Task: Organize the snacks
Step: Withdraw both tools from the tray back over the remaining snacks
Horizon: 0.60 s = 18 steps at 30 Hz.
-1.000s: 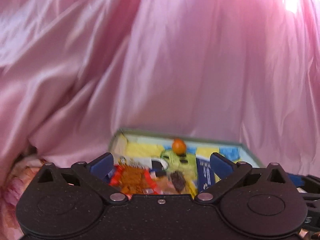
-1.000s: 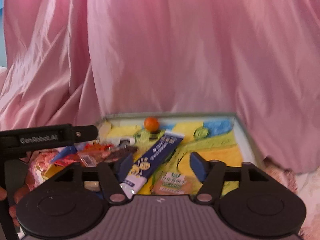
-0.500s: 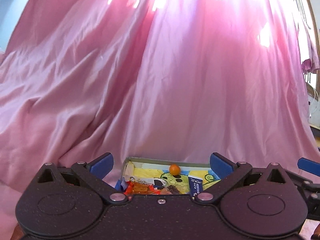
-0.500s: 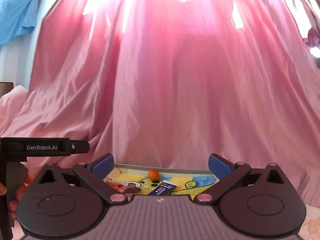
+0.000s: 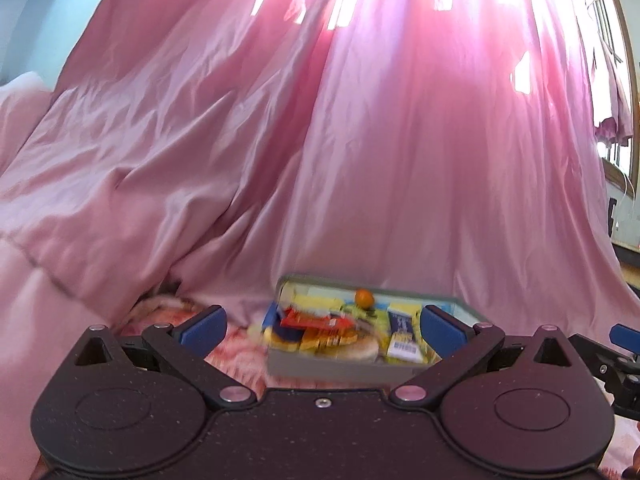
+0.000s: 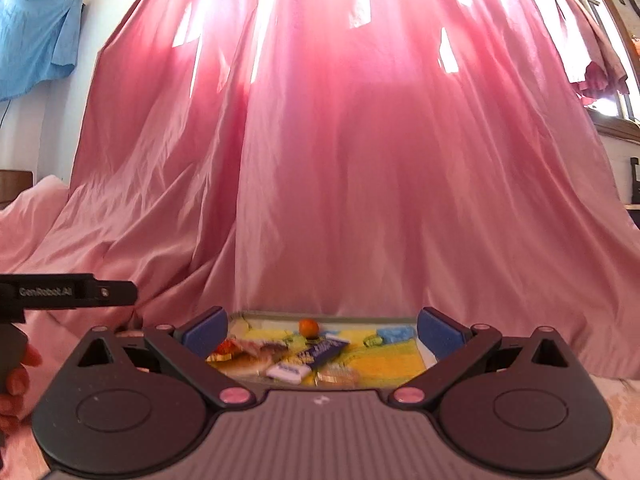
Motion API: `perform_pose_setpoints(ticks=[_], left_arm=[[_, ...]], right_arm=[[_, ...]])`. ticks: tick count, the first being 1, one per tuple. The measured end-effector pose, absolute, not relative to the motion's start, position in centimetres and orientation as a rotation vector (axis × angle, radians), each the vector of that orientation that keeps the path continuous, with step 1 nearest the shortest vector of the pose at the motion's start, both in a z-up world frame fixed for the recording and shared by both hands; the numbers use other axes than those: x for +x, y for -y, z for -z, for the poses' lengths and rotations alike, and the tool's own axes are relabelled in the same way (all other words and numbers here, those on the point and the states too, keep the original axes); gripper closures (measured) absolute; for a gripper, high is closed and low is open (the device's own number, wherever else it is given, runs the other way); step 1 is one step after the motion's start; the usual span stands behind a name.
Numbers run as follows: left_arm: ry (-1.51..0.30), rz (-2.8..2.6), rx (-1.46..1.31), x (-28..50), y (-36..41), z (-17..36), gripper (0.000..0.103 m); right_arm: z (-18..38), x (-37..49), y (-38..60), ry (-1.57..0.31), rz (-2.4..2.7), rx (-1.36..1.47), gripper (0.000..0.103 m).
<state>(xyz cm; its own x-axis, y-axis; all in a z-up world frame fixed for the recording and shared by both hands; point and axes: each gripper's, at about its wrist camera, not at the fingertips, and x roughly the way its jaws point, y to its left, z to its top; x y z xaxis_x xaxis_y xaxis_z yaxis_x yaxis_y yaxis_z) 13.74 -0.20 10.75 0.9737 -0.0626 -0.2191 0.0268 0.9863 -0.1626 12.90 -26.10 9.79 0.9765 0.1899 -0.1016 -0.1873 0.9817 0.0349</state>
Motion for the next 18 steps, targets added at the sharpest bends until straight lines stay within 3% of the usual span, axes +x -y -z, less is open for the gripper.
perform_pose_setpoints(ticks=[18], left_arm=[[-0.419,-0.024,-0.083,8.1,-1.2,-1.4,0.001]], right_arm=[[-2.2,7.2,24.4,-0.329,-0.154,-0.035,0.000]])
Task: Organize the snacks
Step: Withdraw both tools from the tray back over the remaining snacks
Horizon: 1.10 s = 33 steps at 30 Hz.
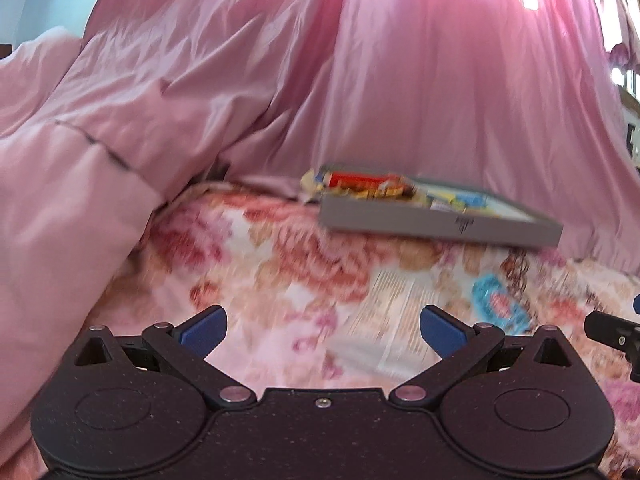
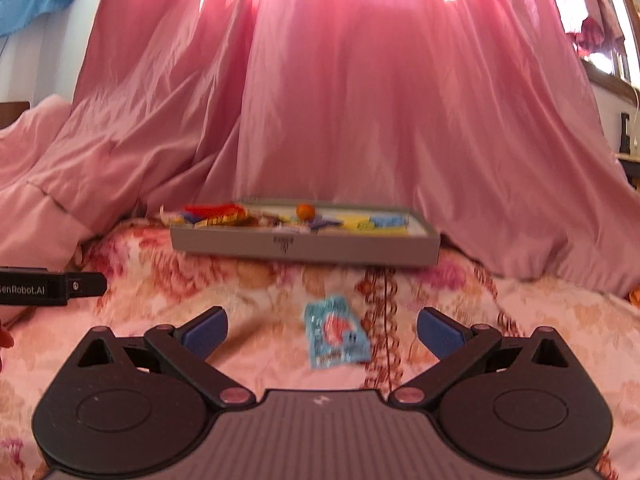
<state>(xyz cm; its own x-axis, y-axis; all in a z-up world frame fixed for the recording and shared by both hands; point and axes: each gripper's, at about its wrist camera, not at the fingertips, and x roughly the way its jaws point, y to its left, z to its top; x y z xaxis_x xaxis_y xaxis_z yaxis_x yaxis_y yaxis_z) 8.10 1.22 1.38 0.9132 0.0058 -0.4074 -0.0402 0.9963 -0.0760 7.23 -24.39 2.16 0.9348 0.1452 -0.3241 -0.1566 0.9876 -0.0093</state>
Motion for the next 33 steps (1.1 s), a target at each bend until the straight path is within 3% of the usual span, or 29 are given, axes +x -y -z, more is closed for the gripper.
perform_pose_setpoints(ticks=[8,33], left_arm=[[-0.502,0.009,-0.016,8.1,-0.3,0.2,0.001],[-0.560,0.023,-0.014,8.8,-0.2,1.7,0.001]], right_arm=[[0.5,7.4,22.9,-0.484,-0.142,-0.078,0.000],[2.7,8.4,22.7,-0.599,-0.113,-0.077,0.000]])
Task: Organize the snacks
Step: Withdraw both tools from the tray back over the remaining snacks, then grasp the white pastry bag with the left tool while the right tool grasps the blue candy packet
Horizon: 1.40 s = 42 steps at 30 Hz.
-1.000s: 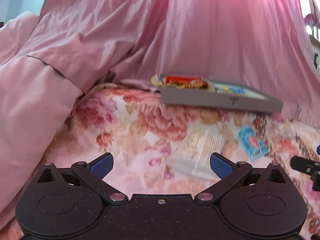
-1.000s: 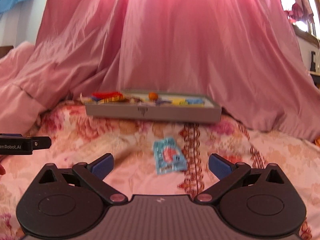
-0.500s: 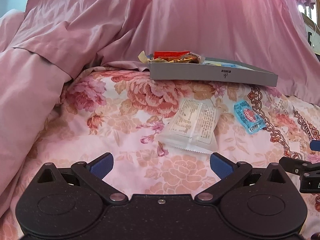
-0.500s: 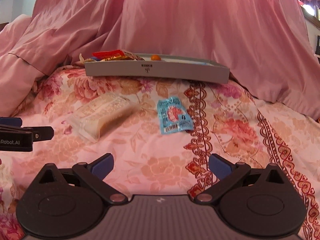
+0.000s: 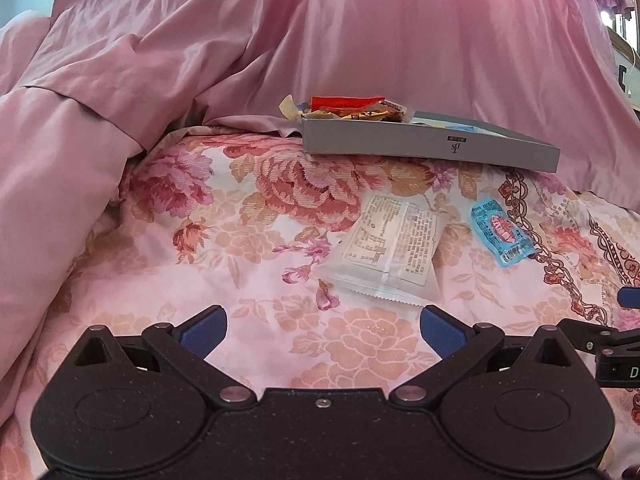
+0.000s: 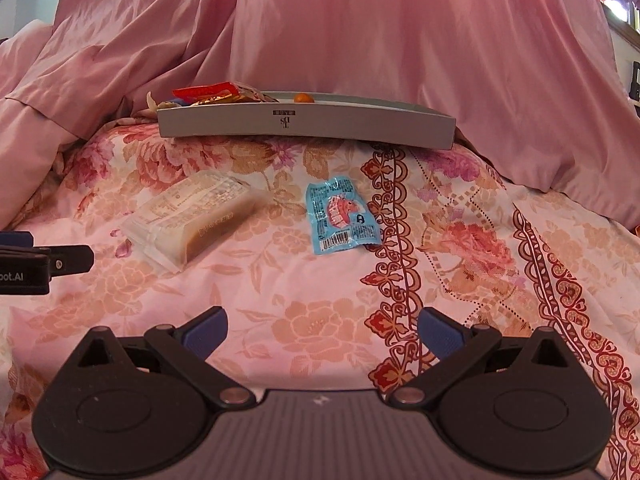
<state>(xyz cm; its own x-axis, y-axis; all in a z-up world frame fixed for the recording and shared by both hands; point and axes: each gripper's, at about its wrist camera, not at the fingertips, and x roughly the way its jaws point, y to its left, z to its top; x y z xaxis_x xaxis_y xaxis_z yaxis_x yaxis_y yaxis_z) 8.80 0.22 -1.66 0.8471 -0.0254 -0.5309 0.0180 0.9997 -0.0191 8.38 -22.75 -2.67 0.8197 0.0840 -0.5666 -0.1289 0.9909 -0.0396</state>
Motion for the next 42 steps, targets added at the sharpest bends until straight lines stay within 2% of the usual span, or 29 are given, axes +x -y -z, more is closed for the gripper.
perform_pose_setpoints(ticks=[18,34,42], left_arm=[[-0.560,0.049,0.055,10.6,0.3,2.2,0.001],[-0.597,0.205,0.127,18.9,2.9,2.5,0.001],[-0.636,0.236,0.221,21.5,4.6,3.5,0.001]], right_arm=[[3.4,11.5,23.3,-0.636,-0.113,-0.067,0.000],[3.4,18.1,25.4,-0.653,-0.115,-0.049,0.000],[4.0,22.2,24.6,-0.667,-0.176,-0.127,0.000]])
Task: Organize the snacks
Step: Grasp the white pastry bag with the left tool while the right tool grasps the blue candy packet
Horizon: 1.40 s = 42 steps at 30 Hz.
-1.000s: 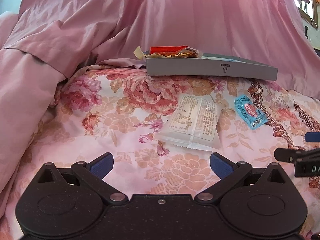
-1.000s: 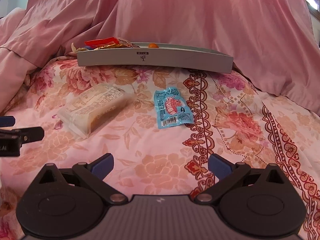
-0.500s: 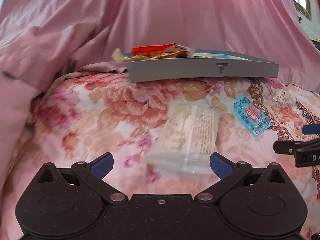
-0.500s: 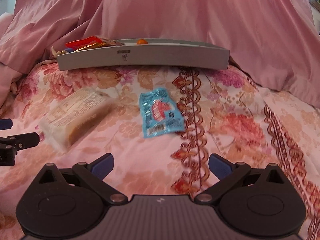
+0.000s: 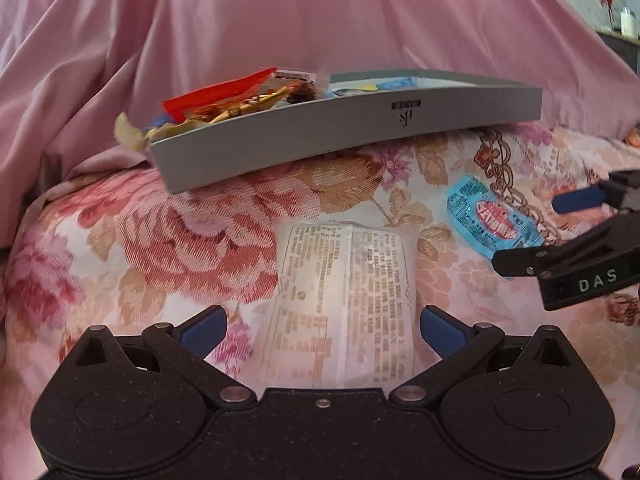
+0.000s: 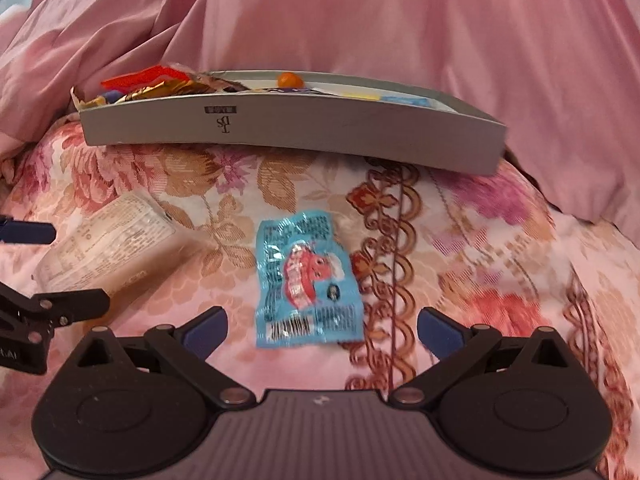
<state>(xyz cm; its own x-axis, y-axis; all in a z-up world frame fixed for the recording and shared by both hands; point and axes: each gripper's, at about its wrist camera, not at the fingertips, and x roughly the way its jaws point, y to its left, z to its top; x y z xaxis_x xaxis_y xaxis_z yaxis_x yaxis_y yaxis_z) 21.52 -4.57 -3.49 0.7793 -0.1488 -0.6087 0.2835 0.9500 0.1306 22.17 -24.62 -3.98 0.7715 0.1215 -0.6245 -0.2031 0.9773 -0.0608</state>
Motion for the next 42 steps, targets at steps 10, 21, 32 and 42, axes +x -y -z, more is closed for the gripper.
perform_pose_setpoints(ticks=[10,21,32,42], left_arm=[[-0.660,0.260,0.373,23.5,6.2,4.2,0.002],[-0.691,0.296,0.327,22.9,6.4,3.6,0.031],[-0.801,0.214,0.177,21.2,4.8,3.0,0.033],[-0.844,0.176,0.099,17.4,2.4,2.8,0.033]], right_arm=[[5.5,25.7,24.0,-0.677,-0.248,-0.176,0.000],[5.4,26.1,23.6,-0.636,-0.309,-0.144,0.029],[5.7,23.9,23.9,-0.657,-0.350,-0.111,0.040],[5.6,18.4,22.1,-0.699,-0.470,-0.112,0.040]])
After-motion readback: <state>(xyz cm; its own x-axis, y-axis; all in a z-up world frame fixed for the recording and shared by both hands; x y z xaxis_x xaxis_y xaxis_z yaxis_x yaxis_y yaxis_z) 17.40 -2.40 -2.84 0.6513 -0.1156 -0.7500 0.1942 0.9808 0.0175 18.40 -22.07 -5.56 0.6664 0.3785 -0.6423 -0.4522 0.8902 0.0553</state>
